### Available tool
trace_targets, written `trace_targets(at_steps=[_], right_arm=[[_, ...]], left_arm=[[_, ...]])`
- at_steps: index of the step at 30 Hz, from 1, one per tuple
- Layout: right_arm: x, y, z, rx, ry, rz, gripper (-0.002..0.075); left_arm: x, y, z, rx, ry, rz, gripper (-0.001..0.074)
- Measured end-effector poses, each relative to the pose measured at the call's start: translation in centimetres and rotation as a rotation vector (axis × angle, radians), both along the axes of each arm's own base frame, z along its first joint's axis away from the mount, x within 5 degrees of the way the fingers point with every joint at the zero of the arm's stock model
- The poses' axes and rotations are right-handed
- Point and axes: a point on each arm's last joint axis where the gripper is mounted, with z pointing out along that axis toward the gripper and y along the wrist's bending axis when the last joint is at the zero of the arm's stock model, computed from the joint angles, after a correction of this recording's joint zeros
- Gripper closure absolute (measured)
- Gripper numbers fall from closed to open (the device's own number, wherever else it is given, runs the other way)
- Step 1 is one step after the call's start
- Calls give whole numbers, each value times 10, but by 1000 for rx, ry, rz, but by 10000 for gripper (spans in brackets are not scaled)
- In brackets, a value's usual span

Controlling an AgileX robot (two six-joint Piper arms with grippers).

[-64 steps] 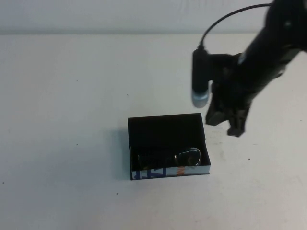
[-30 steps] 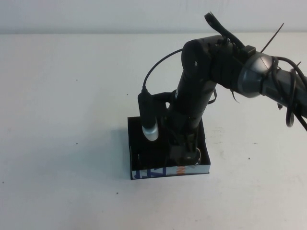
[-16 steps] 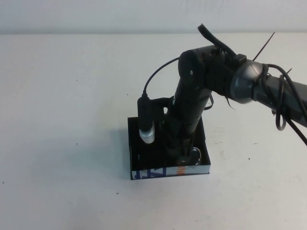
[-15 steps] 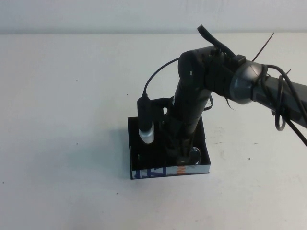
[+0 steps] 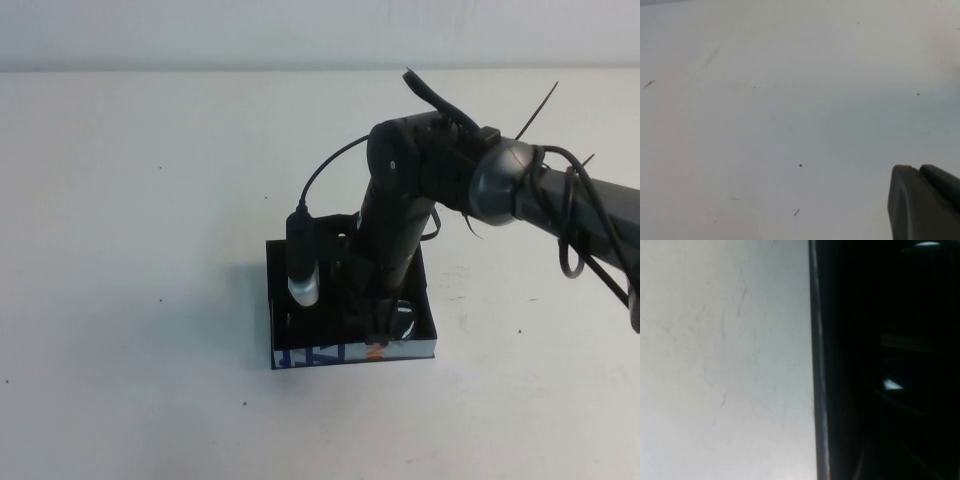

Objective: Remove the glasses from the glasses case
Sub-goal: Pick up the glasses from the glasses case, then place the glasses on the table

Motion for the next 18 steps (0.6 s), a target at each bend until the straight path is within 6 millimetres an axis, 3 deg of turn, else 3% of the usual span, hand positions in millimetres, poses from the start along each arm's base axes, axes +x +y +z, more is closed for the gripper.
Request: trace_targets(at_steps=[5,8,13,18], right_arm=[[-1,0,4,9,-5,-1,661],[-2,-3,20,3,-32,-8,667],[-6,-13,80,40,-122,-143,667],[-19,-42,146,204,-96,-527,667]], left_arm=[[0,0,0,0,0,0,740],[0,0,0,0,0,0,740],[0,0,0,0,0,0,740],[0,0,0,0,0,0,740]])
